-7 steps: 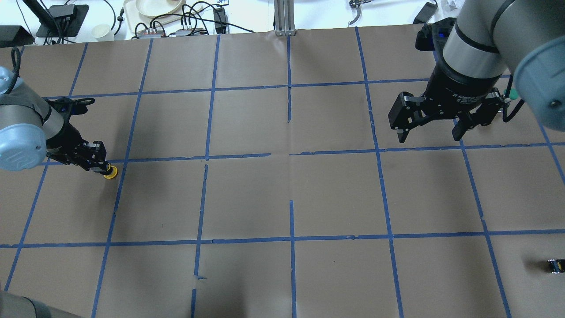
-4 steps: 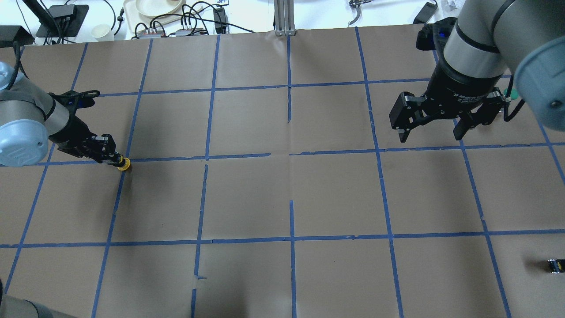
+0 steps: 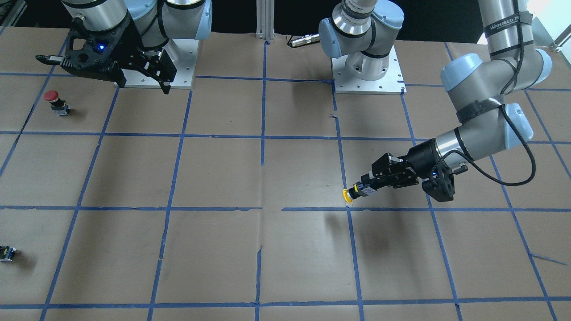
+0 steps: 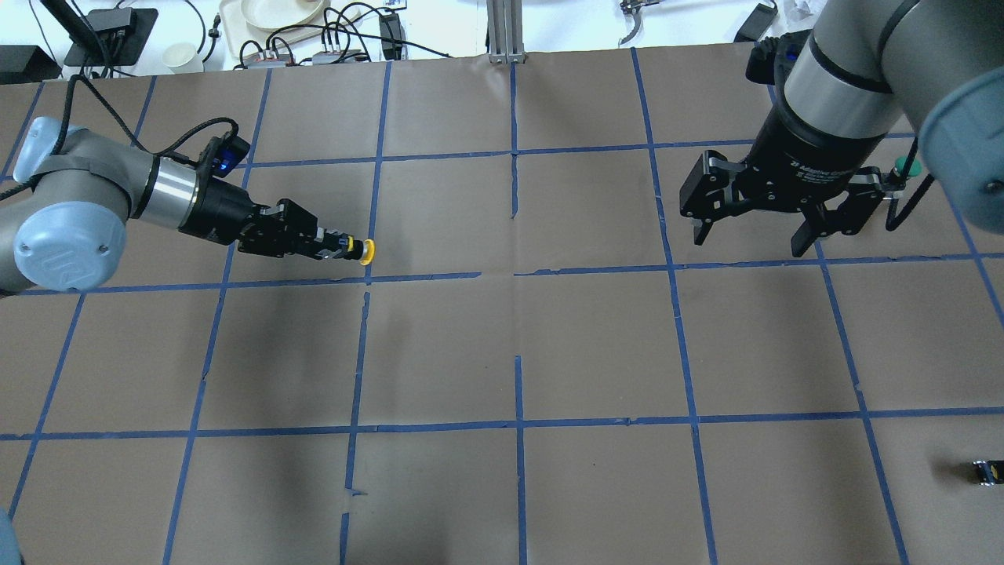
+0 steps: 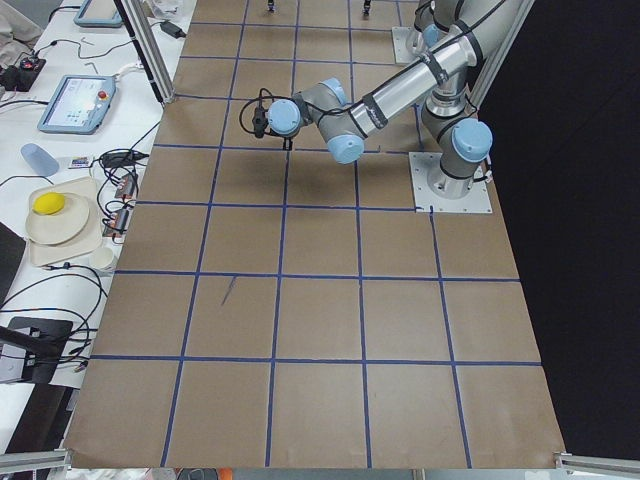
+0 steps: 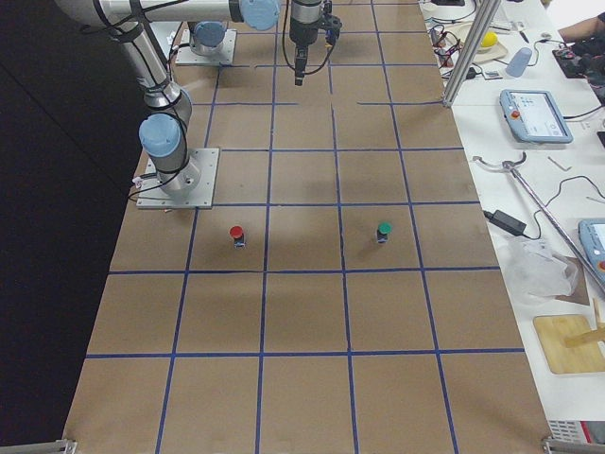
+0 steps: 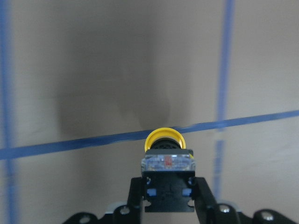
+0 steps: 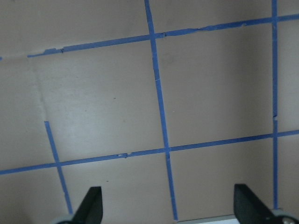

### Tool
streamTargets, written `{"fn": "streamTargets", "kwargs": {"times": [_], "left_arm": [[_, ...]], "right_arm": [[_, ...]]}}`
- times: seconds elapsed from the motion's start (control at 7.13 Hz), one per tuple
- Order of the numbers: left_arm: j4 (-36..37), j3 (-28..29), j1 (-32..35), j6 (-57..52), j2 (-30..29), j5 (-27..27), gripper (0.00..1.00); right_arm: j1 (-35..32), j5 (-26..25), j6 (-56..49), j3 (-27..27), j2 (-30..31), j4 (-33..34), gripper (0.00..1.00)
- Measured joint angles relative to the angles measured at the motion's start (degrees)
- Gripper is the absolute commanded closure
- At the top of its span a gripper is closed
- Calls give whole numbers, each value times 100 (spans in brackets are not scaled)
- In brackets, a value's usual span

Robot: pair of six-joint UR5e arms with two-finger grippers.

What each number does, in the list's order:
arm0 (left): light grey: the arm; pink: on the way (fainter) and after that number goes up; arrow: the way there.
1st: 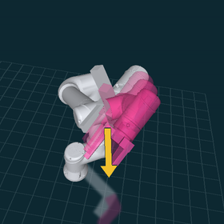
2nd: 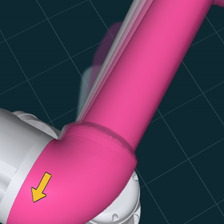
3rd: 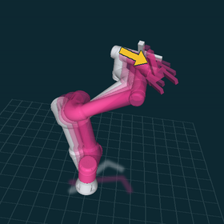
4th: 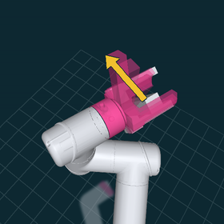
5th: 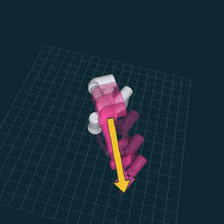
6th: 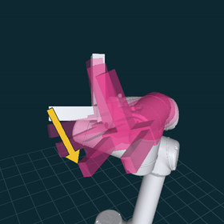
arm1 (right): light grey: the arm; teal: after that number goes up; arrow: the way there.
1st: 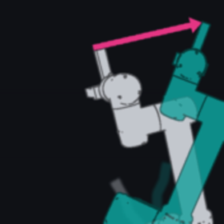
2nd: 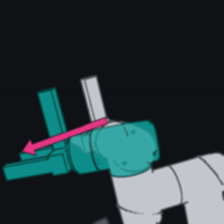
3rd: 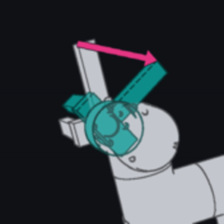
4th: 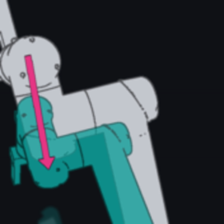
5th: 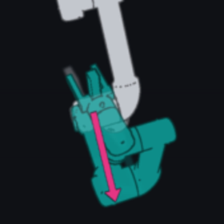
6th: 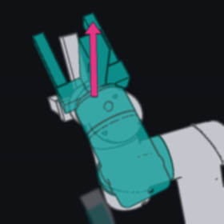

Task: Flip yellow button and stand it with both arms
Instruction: 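Lift the button with the left gripper while the right arm swings over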

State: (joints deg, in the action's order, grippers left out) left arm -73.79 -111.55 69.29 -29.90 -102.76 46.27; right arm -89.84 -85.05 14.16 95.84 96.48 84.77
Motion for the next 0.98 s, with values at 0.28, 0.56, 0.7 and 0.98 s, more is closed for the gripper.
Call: {"fn": "streamTargets", "kwargs": {"times": [0.28,0.56,0.7,0.98], "left_arm": [[-96,-577,128,-93,74,-1792,86],[-72,-1001,559,-95,153,-3538,86],[-22,-1051,834,-82,182,-4201,86],[385,-990,1334,7,138,-5237,86]], "right_arm": [[221,1155,1309,-24,-16,11,0],[532,2306,2408,-20,-12,26,0],[588,2821,2857,-18,-28,64,0],[620,3572,3448,-52,-92,192,0]]}}
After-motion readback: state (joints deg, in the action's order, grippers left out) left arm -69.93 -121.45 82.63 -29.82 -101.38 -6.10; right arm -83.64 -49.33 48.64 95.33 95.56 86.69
